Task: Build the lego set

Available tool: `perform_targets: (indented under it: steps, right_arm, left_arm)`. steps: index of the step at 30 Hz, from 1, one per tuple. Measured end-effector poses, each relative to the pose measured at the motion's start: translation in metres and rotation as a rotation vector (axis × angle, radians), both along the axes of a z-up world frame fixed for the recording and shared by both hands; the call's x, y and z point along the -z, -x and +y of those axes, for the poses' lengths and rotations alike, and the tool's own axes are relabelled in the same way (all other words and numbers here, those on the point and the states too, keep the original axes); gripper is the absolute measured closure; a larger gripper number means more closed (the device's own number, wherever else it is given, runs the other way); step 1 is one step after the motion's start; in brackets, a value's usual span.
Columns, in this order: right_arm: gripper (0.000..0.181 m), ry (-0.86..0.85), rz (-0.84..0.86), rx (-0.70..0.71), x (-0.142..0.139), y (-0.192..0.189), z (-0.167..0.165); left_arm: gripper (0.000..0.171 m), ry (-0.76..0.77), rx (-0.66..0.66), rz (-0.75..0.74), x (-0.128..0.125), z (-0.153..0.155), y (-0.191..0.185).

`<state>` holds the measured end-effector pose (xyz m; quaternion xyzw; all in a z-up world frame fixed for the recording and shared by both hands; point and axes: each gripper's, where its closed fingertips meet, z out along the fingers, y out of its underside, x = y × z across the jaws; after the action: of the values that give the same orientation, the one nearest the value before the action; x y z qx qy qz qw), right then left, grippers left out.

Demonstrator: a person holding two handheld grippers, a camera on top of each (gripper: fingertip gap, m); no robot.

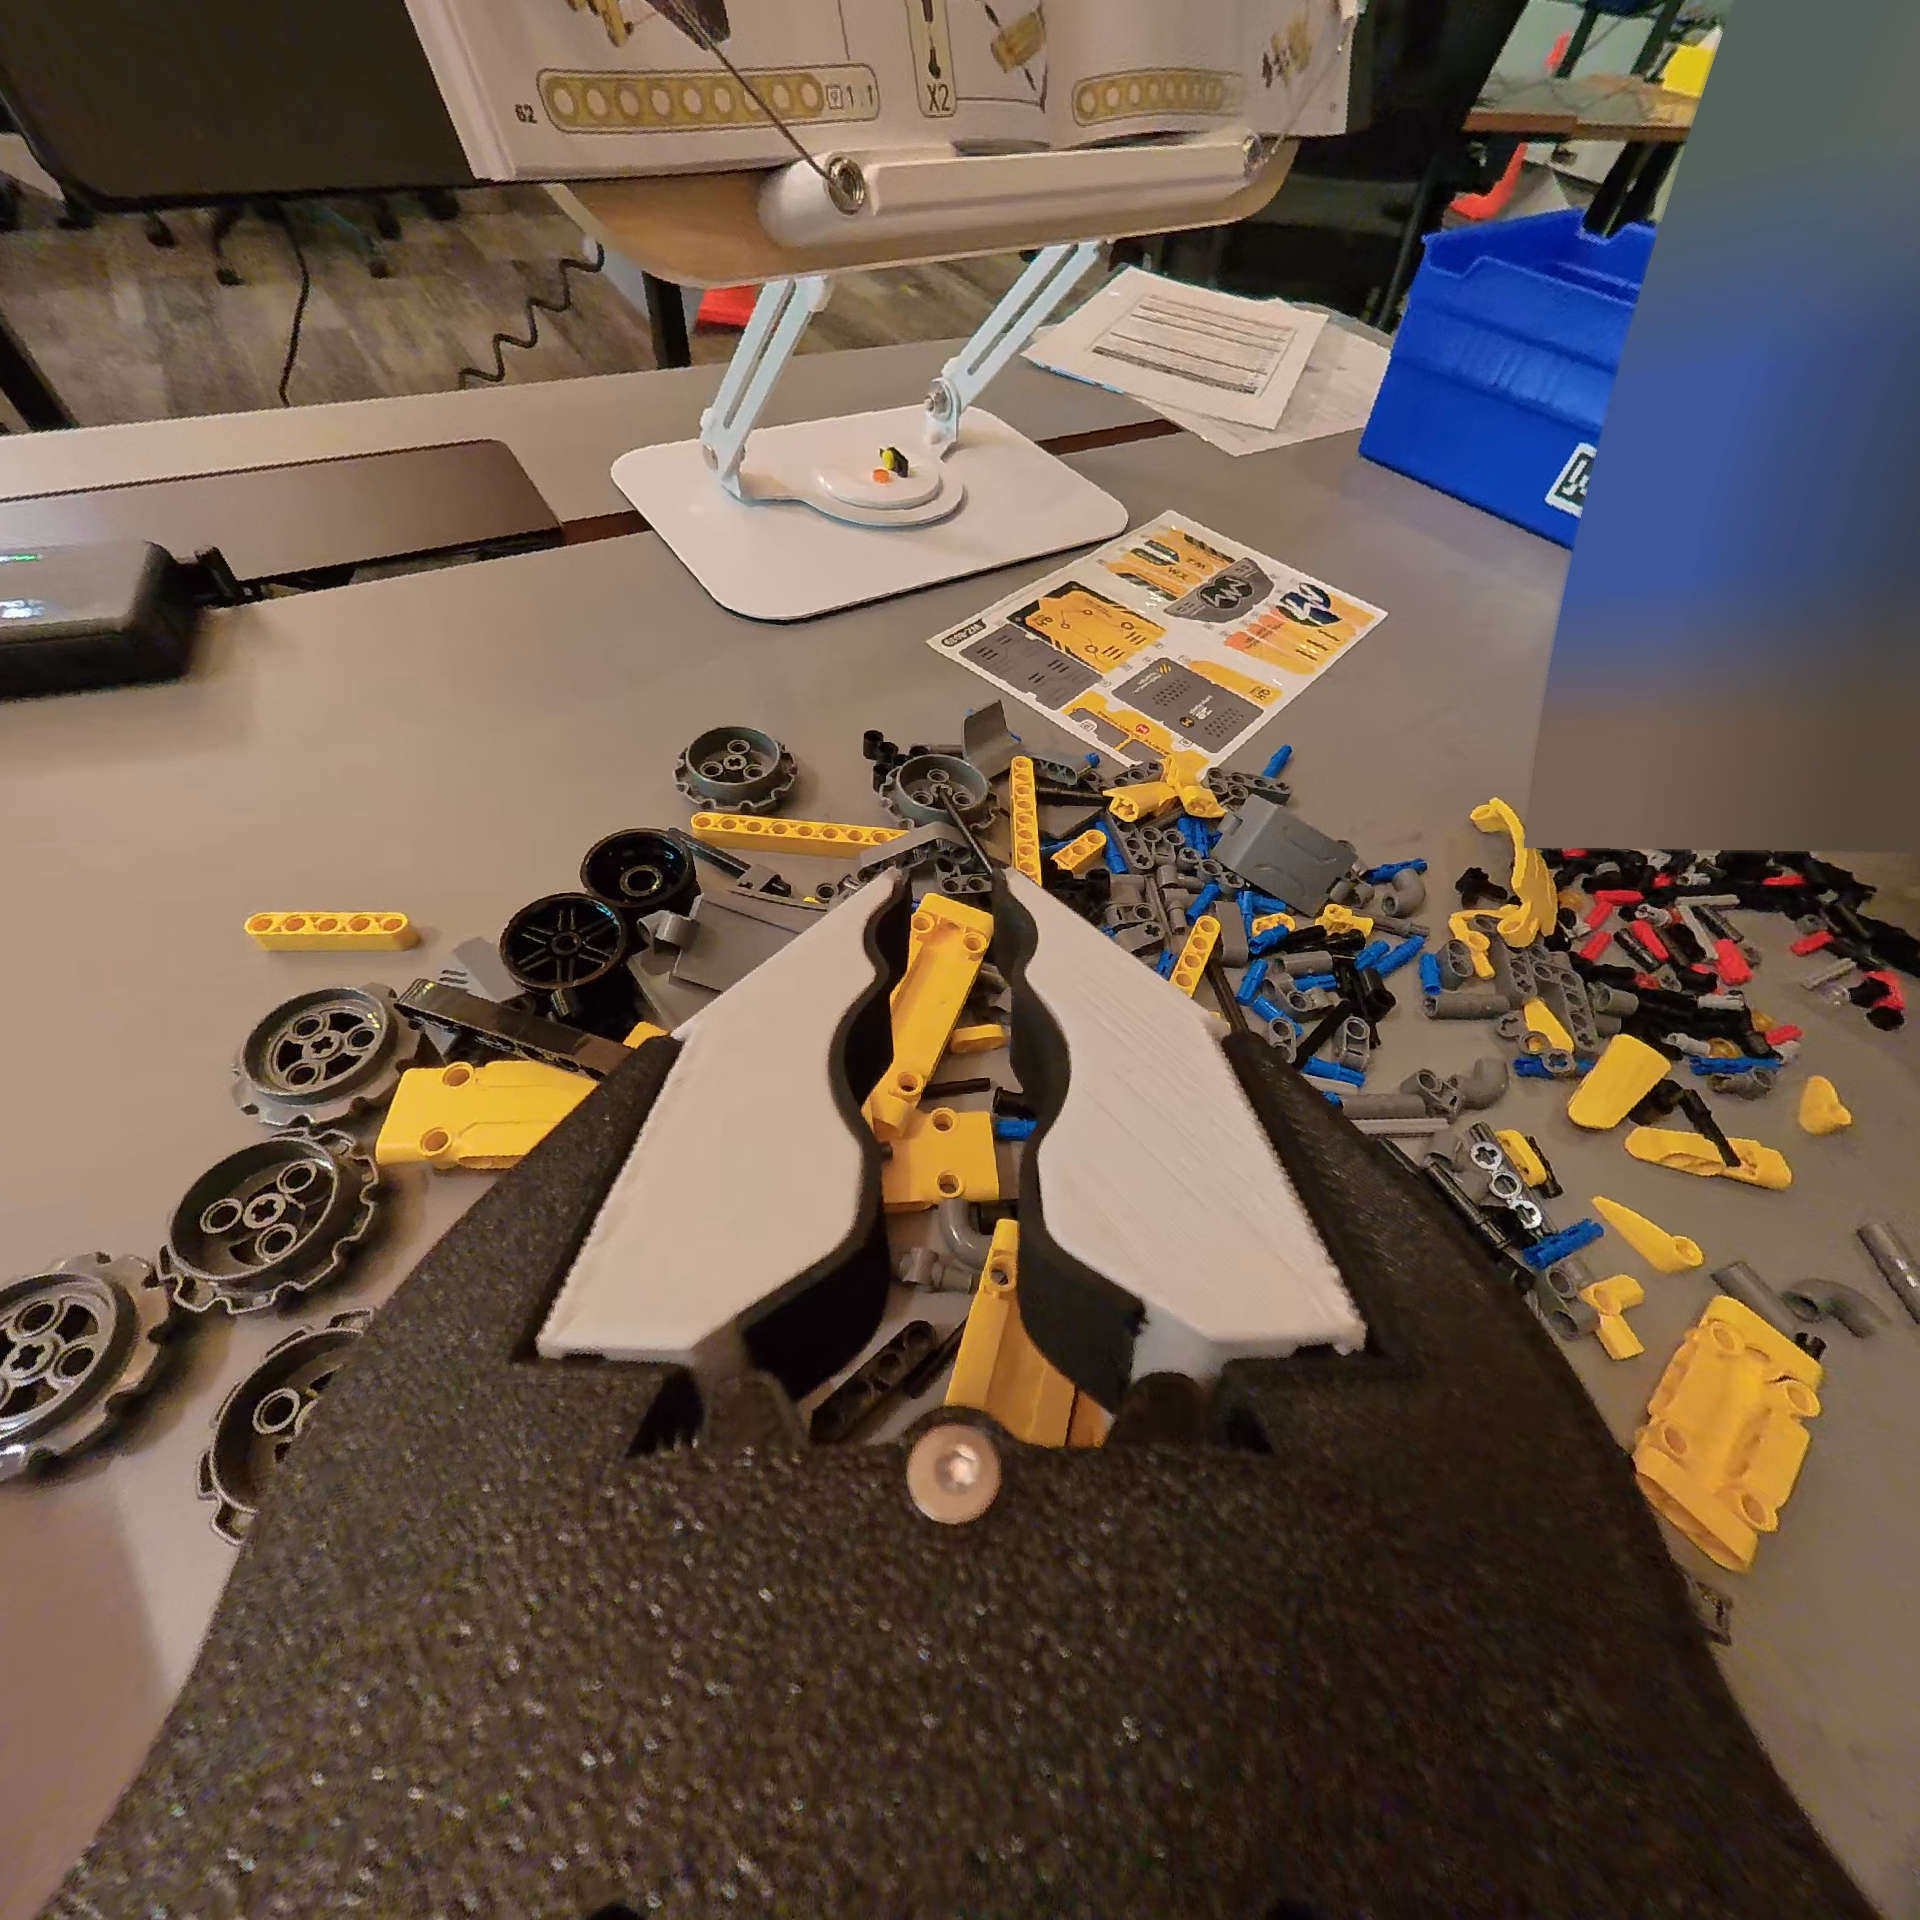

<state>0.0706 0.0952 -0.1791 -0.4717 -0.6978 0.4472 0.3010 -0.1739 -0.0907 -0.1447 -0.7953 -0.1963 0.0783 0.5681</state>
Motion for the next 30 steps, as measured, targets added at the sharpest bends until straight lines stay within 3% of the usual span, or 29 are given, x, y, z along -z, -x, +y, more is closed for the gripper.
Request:
perform_targets:
  steps: [30]
  right_arm:
    - [0.162,0.047,0.015,-0.008,-0.005,-0.001,0.001]
  left_arm:
    - [0.157,-0.021,0.036,0.001,-0.009,0.003,-0.013]
